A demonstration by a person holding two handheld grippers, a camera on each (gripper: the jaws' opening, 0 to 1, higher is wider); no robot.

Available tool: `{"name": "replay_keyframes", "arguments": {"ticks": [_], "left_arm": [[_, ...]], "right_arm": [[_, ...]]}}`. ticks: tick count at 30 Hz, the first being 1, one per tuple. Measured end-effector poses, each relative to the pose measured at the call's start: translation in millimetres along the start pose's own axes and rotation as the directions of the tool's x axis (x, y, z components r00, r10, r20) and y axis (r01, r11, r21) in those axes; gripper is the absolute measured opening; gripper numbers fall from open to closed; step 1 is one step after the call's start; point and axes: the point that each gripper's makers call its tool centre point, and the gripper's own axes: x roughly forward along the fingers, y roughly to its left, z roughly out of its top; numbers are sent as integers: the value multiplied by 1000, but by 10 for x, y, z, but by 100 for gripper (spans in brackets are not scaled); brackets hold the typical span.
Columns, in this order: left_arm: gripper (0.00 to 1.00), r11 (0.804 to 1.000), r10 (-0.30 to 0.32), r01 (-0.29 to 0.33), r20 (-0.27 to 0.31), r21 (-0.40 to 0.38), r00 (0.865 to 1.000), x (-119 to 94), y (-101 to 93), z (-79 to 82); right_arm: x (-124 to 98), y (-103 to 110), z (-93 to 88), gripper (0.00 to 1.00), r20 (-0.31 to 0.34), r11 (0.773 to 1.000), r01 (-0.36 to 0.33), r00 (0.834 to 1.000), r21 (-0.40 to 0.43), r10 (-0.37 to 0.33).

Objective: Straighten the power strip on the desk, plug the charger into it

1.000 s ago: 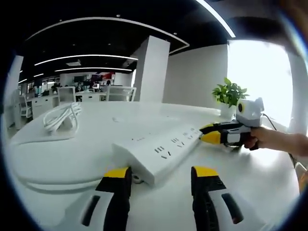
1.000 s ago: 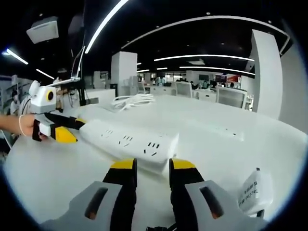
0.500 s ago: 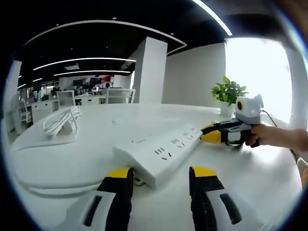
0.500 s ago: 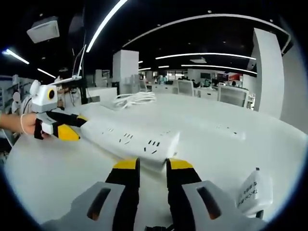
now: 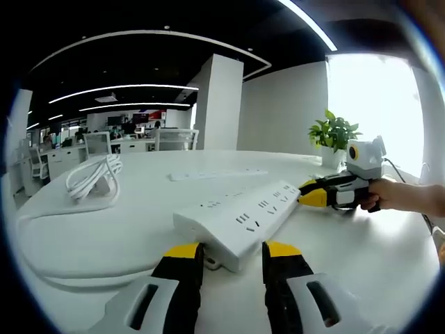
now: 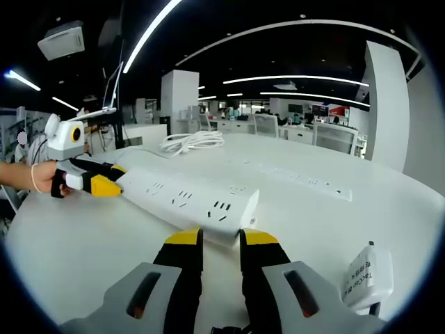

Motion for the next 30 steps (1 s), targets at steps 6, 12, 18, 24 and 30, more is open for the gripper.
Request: {"name": "replay_keyframes", "arguments": {"ticks": [6,12,18,24,30], "left_arm": [[32,1000,-4,4,2,10,1000,-9,10,13],[31,1000,-3,3,2,11,1000,-6,26,17],[31,1000,-3,3,-2,10,1000,3,50,18],[30,1000,-1,1,-2,12,1000,13,70,22],[30,1000,-13,13,-3,17,1000,38,95,33]], "right_arm": [[-1,2,-2,20,1,1000,5,1000,0,-5],[-4,19,-3,20,3,1000,16,1000,8,-16],[6,35,0,20,6,999,34,999,3,-34],[4,22,1,19,10,999,50,999,-5,-50],[7,10,3,19,15,998,60,998,2,-60]]}}
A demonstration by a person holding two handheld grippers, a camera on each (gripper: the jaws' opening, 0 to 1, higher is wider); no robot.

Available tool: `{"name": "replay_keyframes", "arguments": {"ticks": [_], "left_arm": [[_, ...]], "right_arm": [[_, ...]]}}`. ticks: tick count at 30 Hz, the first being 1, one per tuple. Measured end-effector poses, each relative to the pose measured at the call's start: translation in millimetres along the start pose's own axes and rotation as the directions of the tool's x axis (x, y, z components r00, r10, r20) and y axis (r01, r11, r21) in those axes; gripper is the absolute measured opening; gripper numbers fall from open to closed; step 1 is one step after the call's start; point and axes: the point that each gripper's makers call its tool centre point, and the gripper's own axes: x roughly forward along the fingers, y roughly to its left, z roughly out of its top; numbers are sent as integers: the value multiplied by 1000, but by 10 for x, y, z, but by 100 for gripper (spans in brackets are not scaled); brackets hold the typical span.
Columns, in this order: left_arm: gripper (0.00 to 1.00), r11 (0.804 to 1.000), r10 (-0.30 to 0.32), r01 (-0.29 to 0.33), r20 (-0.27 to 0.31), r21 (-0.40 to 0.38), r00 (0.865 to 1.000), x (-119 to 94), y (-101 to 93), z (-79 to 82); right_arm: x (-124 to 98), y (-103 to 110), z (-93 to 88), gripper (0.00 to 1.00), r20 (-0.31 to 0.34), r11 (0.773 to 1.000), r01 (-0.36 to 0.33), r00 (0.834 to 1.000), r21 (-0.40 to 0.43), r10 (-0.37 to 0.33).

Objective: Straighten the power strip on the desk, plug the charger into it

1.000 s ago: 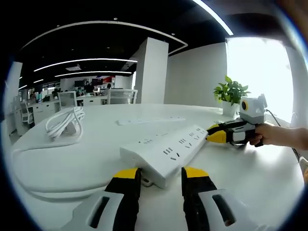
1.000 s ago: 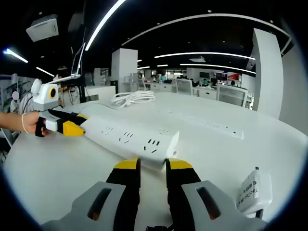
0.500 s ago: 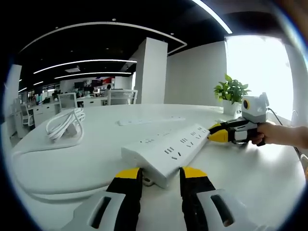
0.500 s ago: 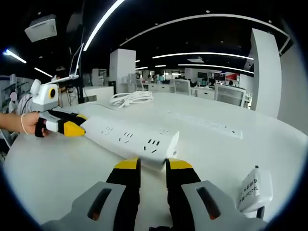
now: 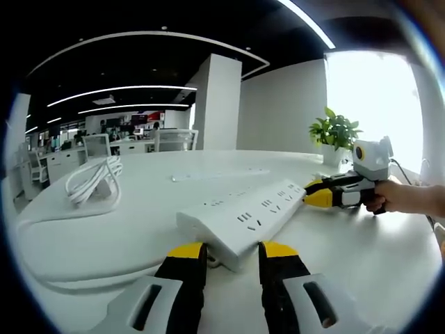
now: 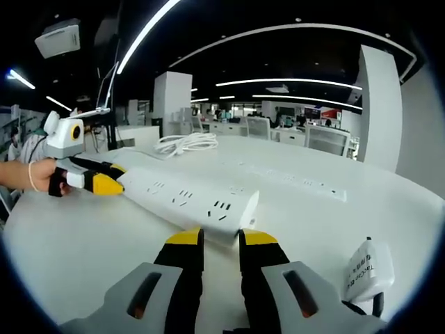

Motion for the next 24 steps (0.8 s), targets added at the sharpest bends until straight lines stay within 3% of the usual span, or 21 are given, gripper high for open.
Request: {"name": "replay_keyframes", "arguments": {"ticks": [24], "left_arm": [[29,999,-26,26,-8,37,1000,89,64,29]], "right_arm": [[-8,-21,-4,19,3,999,33,999,25,-33]]}}
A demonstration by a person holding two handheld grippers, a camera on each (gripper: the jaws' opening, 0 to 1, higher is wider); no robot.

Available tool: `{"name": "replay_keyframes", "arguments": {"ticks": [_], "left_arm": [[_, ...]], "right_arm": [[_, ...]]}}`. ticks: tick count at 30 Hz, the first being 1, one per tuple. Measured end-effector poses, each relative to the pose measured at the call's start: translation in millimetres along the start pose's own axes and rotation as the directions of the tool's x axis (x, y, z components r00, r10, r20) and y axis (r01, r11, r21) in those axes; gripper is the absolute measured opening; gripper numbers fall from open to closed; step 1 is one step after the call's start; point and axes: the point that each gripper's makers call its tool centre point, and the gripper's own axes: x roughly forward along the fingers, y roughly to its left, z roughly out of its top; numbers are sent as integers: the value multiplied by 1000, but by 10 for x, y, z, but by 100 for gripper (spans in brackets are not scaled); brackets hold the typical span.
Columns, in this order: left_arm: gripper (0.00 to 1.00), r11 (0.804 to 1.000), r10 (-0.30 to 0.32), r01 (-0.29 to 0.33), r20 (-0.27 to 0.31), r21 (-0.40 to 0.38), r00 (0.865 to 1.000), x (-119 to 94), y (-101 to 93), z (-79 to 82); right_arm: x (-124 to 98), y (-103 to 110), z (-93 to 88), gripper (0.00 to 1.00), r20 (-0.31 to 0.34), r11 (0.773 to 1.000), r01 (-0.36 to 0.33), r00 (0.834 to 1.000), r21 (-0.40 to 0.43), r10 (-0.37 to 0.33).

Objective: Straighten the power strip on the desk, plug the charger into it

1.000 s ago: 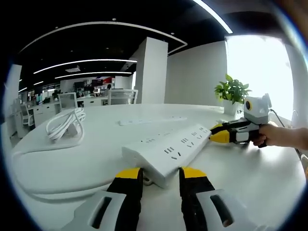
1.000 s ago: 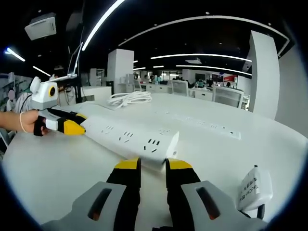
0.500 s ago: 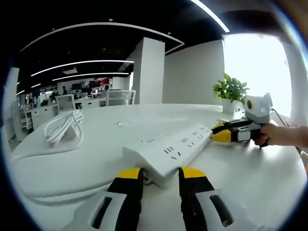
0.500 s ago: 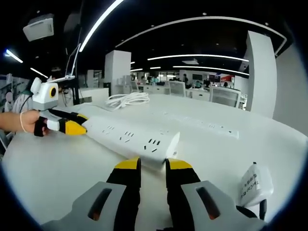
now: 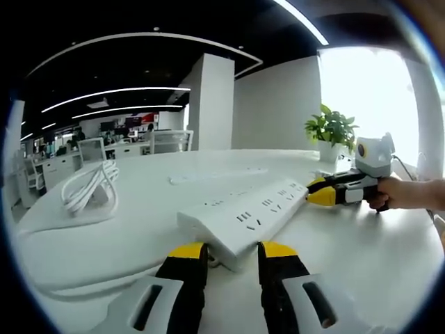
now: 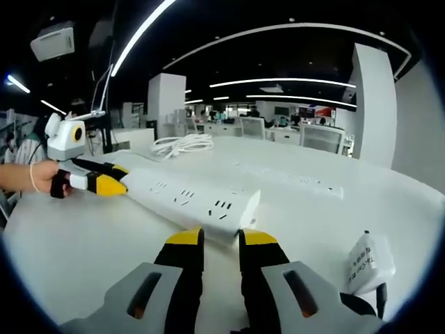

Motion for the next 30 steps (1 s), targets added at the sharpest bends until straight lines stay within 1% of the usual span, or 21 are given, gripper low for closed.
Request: {"name": "replay_keyframes", "arguments": {"ticks": [9,12,22,30], "left_arm": [[29,1000,-22,22,0,5,1000,29,23,9],[29,999,-27,28,-4,19,1000,40,24,11],[29,999,-45,45,-15,15,999,74,58,19],[29,997,-77,77,-11,16,997,89,79,24]], "right_arm": [[-18,20,-6,19,3,1000,9,1000,15,-9],[-20,17,-7,19,2,1000,10,1000,20,-11],[-33,28,-16,19,3,1000,13,1000,25,-14],[-35,27,-16,19,4,999,18,1000,31,-18]]}}
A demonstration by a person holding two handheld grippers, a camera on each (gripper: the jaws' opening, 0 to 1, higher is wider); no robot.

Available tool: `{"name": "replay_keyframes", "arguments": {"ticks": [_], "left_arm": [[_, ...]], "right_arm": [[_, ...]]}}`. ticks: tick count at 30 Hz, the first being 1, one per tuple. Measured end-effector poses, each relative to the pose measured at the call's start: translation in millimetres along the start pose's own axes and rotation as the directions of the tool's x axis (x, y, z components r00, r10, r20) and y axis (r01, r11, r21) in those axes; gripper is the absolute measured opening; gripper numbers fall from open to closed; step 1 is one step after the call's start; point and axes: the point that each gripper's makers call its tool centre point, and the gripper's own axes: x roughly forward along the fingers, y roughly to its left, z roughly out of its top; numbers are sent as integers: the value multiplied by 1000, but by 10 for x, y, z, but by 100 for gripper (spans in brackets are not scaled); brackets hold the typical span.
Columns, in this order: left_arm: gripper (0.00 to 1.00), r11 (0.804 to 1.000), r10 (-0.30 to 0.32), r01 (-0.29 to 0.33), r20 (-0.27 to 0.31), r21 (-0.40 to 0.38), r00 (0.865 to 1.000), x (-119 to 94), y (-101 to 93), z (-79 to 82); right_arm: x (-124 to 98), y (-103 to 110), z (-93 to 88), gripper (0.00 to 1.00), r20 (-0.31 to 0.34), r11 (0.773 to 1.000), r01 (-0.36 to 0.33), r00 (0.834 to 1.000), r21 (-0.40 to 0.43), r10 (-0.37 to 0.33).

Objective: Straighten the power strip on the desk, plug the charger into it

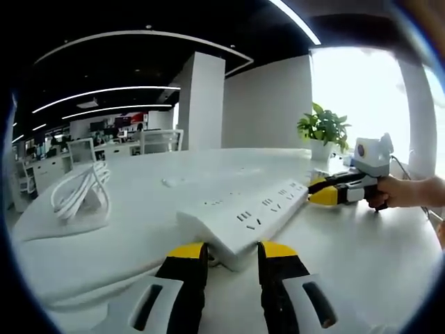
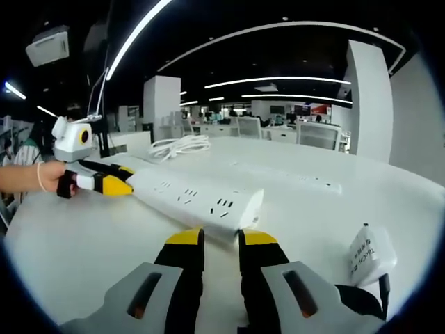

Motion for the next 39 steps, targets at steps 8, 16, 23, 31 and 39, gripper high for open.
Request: {"name": "replay_keyframes", "arguments": {"ticks": [8,16,23,31,39], "left_arm": [[29,1000,-8,8,-2,18,1000,16,5,3],[30,999,-18,19,-29,41,999,45,13,15],[30,999,-26,28,-33,42,999,64,20,20],[30,998,-32,33,-29,47,999,100,37,34],[30,998,-38,39,-31,53,999,126,42,42]], "right_arm": [[-16,20,-3,19,1,1000,3,1000,9,-3],[-27,20,-4,18,2,1000,8,1000,14,-8],[-33,10,-1,18,1,1000,10,1000,22,-10],[-29,-3,4,18,1,999,11,1000,41,-11],[-27,-18,3,18,-4,999,13,1000,46,-13]]}}
